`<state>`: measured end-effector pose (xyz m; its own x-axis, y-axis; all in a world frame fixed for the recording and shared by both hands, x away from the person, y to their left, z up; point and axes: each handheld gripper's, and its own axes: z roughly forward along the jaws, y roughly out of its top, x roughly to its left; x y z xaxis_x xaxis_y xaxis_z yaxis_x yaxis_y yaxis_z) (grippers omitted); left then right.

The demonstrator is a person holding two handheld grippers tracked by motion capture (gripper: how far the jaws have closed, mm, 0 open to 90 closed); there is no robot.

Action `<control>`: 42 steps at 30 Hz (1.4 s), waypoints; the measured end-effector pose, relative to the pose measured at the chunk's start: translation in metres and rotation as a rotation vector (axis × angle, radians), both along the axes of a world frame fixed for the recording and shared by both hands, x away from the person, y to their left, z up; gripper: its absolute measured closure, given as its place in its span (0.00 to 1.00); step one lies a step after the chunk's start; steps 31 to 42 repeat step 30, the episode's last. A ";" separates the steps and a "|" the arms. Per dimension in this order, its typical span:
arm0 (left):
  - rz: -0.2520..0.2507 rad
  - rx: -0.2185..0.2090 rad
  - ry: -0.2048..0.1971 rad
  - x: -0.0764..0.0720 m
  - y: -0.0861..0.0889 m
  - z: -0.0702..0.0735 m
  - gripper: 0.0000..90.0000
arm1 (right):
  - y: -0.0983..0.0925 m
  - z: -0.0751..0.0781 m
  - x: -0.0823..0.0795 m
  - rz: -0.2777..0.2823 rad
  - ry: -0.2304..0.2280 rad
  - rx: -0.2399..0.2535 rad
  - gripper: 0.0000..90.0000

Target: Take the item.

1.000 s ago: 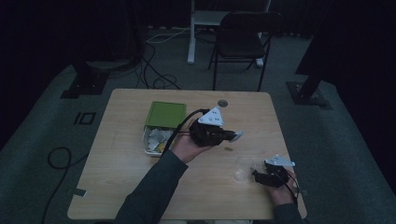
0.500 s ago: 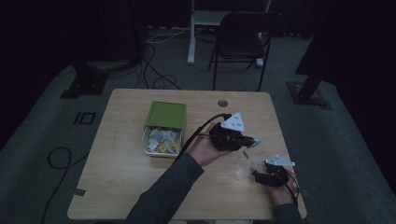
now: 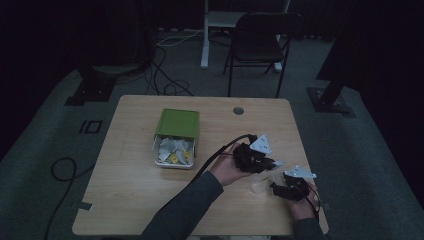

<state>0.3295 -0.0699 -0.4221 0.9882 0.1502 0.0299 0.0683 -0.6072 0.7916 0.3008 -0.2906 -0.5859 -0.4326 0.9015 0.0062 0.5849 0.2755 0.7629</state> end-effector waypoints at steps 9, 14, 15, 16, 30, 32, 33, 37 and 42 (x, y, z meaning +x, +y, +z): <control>0.079 -0.045 -0.027 0.003 0.024 0.011 0.52 | 0.000 0.000 0.000 0.001 -0.001 -0.001 0.31; 0.126 -0.052 -0.027 0.007 0.047 0.011 0.51 | 0.000 0.000 0.000 0.001 -0.001 0.000 0.31; 0.133 -0.048 -0.025 0.008 0.051 0.010 0.51 | 0.000 0.000 0.000 0.001 -0.001 -0.001 0.31; 0.139 -0.046 -0.025 0.009 0.054 0.009 0.51 | 0.000 0.000 0.000 0.001 -0.001 -0.001 0.31; 0.201 -0.045 -0.033 0.010 0.087 0.006 0.52 | 0.000 0.000 0.000 0.001 -0.002 -0.001 0.31; 0.201 -0.045 -0.033 0.010 0.087 0.006 0.52 | 0.000 0.000 0.000 0.001 -0.002 -0.001 0.31; 0.201 -0.045 -0.033 0.010 0.087 0.006 0.52 | 0.000 0.000 0.000 0.001 -0.002 -0.001 0.31; 0.201 -0.045 -0.033 0.010 0.087 0.006 0.52 | 0.000 0.000 0.000 0.001 -0.002 -0.001 0.31; 0.201 -0.045 -0.033 0.010 0.087 0.006 0.52 | 0.000 0.000 0.000 0.001 -0.002 -0.001 0.31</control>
